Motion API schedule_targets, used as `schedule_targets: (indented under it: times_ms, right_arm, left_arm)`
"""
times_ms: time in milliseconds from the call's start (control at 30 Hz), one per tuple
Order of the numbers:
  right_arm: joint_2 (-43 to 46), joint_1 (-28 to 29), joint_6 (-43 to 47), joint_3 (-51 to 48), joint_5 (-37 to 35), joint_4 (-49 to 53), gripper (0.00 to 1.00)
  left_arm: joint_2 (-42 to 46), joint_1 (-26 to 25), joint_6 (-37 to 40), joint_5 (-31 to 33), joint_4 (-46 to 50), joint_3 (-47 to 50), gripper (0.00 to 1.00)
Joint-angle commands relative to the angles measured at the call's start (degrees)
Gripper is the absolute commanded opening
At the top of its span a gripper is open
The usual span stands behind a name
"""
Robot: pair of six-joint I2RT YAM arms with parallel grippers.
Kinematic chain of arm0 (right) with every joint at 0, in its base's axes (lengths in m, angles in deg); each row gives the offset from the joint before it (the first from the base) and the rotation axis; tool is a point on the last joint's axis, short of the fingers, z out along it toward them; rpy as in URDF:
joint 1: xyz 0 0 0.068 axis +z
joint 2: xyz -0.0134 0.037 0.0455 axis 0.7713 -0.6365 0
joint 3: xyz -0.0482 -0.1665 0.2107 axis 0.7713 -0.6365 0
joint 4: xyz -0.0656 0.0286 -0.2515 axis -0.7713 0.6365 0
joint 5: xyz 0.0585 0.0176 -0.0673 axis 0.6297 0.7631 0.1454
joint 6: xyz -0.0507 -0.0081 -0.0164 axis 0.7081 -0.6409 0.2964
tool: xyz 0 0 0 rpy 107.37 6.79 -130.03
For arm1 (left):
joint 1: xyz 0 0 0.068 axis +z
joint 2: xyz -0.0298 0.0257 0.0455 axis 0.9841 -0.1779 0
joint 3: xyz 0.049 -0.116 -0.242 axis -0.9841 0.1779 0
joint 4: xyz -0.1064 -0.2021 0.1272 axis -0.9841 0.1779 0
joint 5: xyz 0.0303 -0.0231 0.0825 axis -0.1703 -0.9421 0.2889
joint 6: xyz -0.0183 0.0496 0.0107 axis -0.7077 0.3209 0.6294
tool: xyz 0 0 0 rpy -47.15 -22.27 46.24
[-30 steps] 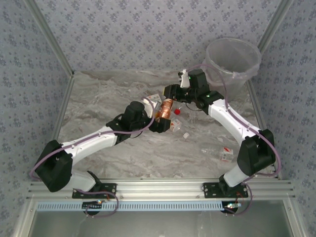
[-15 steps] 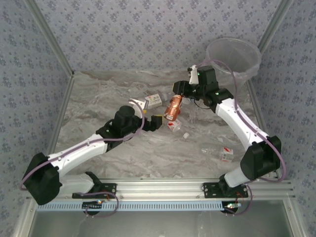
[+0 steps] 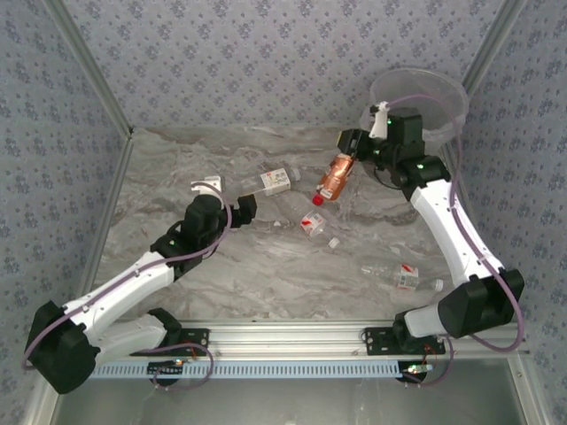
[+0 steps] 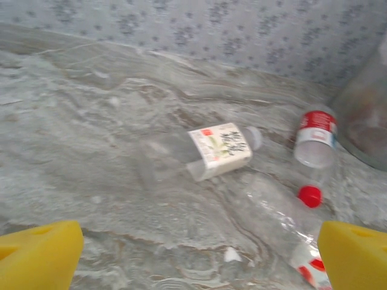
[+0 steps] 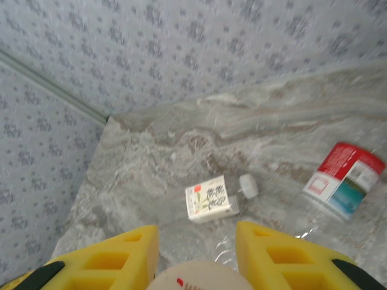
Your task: Put the plastic bottles in the bin
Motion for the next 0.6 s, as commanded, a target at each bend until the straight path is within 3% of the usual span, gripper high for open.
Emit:
schedule_targets:
  times_ms: [0, 567]
  right_arm:
    - [2.44, -2.16, 2.14, 3.81, -2.16, 0.31, 0.0]
    - [-0.9, -11.02, 0.31, 11.54, -11.1, -17.54, 0.0]
  left_arm:
    - [1.19, 1.61, -4.55, 7.22, 6.16, 1.08, 1.0]
    - [2.63, 3.25, -9.41, 8.43, 7.79, 3.45, 0.99]
